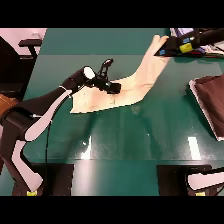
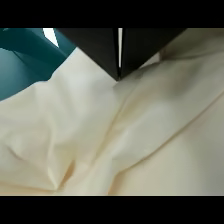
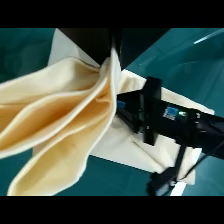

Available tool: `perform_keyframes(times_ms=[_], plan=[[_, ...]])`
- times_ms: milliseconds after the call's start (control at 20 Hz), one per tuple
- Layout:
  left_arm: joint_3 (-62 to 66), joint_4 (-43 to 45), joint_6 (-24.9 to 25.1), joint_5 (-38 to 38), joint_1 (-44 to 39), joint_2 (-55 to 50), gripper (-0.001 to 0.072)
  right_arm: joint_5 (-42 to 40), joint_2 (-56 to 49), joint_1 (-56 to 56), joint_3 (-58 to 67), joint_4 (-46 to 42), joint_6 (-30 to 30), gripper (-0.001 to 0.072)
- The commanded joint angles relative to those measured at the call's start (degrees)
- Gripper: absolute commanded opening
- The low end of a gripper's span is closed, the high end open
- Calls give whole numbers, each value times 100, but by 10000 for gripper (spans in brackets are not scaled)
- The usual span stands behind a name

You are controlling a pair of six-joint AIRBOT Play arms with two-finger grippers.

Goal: Fold the shirts.

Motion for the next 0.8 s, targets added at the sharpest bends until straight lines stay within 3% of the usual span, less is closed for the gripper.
perform_keyframes(times_ms=[0, 150, 400, 600, 700, 750], plan=[[234, -85, -76, 0, -44, -227, 25, -293, 11, 708, 109, 2, 37, 17], [271, -37, -87, -59, 0, -219, 25, -682, 9, 1113, 109, -2, 35, 17], [1123, 92, -98, -1429, 901, -33, 25, -1233, -125, 1665, 109, 181, -37, 17], [1482, 756, -144, -1641, 2085, 1019, 25, -1851, -793, 2356, 109, 1246, -638, 18], [1488, 1064, -142, -1703, 2653, 1633, 25, -2385, -1259, 2850, 111, 1329, -903, 19], [1486, 1172, -142, -1759, 2911, 1906, 25, -2614, -1502, 3082, 111, 1329, -964, 57]])
